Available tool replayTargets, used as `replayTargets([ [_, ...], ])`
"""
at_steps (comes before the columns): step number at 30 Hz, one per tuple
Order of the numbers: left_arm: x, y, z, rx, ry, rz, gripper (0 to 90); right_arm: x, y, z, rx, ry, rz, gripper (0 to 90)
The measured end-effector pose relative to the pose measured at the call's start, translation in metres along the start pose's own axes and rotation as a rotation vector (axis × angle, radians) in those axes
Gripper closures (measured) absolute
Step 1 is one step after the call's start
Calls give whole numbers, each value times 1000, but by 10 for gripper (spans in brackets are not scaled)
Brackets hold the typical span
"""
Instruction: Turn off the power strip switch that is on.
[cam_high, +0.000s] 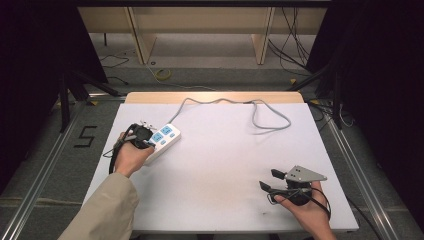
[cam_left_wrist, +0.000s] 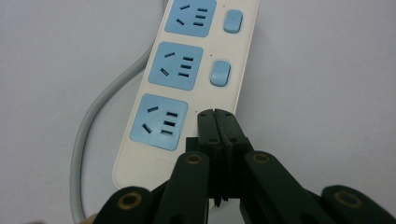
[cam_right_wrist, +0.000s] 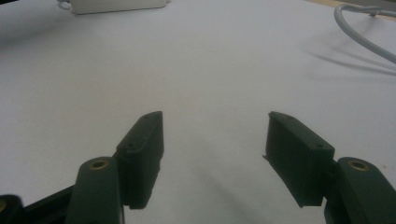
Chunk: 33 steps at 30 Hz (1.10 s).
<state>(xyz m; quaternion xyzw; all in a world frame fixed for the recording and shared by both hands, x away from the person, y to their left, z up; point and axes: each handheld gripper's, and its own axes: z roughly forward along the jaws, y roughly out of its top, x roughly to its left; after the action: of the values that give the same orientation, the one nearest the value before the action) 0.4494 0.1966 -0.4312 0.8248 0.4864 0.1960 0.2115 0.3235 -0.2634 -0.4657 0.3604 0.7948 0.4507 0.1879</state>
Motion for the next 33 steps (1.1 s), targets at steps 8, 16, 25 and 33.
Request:
replayTargets([
  [8, 1, 0, 2, 5, 1, -3, 894, 0, 0, 0, 1, -1, 0, 380],
  [16, 1, 1, 4, 9, 1, 2, 894, 0, 0, 0, 0, 0, -1, 381],
  [25, 2, 1, 7, 15, 3, 0, 894, 0, 0, 0, 4, 1, -2, 380],
  [33, 2, 2, 9, 22, 5, 7, 893, 0, 0, 0, 4, 1, -4, 380],
])
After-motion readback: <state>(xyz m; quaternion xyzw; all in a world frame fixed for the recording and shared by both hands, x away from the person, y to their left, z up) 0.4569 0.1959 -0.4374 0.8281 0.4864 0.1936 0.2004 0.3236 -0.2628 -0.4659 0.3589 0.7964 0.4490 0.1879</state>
